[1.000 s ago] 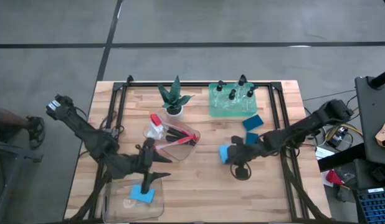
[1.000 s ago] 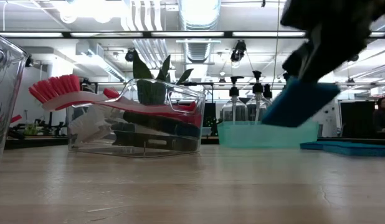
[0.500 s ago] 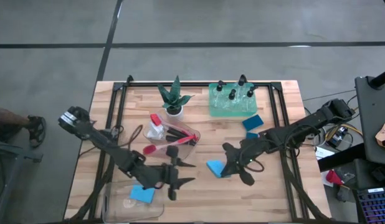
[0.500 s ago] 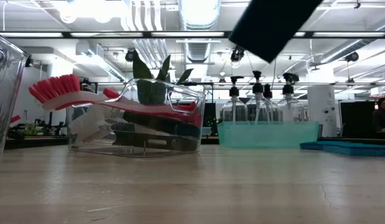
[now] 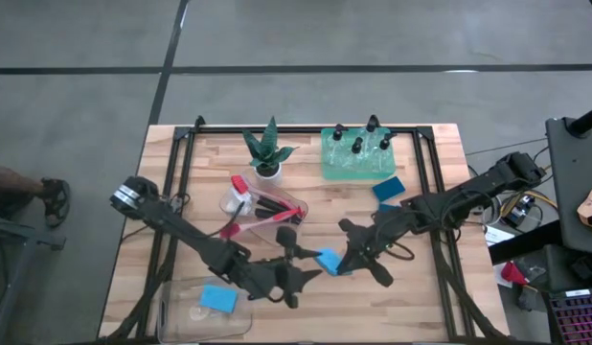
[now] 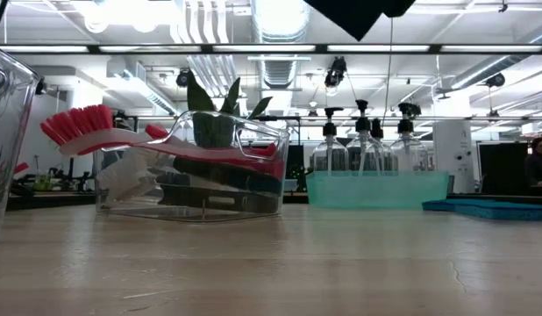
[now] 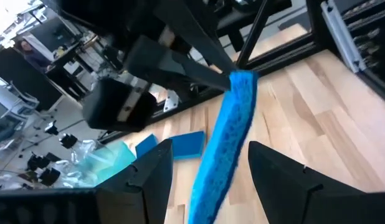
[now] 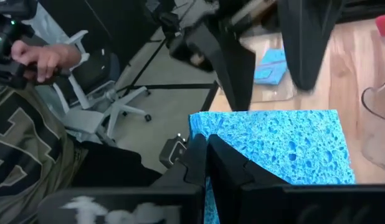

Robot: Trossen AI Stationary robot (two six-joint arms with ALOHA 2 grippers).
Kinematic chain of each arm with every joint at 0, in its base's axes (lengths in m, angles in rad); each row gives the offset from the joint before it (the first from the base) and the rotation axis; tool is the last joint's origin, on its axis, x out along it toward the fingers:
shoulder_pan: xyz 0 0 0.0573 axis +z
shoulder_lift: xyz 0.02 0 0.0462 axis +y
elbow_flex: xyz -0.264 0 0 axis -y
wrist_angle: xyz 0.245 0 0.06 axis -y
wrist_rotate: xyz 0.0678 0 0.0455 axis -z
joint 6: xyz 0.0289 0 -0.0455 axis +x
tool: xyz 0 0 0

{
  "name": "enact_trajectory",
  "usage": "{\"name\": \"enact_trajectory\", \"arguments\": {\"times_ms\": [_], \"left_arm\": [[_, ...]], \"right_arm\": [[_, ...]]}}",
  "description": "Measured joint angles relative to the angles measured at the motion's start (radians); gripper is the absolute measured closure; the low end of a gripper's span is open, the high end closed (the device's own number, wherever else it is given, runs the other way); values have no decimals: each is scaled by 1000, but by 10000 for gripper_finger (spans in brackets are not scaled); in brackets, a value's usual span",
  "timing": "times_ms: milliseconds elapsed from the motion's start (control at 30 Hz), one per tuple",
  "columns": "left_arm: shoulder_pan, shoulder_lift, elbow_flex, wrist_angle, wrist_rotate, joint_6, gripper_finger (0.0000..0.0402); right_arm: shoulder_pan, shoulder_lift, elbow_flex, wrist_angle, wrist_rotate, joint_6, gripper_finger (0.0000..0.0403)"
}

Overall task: Pick & Place Kitchen Sink Supplies
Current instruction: Put the blue sponge into the bottom transparent bin

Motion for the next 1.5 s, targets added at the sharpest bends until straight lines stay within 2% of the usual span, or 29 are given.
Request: {"name": "enact_trajectory", "arguments": {"times_ms": [300,433,667,767,867,967,1167,1333,1500], "left_arm": [[18,20,7,-2,32,-52,211],[26,17,7,-3,55,-63,258],[26,14,16,-11,83,-64,378],[20,5,30,-73,90,-111,390],[12,-20,52,-193,130,-228,380],[2,-56,78,-358,206,-407,379],[-6,-131,136,-742,557,-836,393],[-66,-170,139,-909,785,-1168,386],[-155,-173,138,-1122,815,-1396,388]], "right_arm": [[0,0,2,29,2,-26,395],[0,0,2,59,3,-32,395],[8,0,1,75,4,-75,394],[19,0,1,67,12,-84,388],[39,0,1,51,14,-85,364],[60,1,1,-10,22,-86,327],[71,1,-4,-160,166,-103,262],[72,1,-17,-320,354,-96,242],[71,1,-71,-397,521,-74,248]]}}
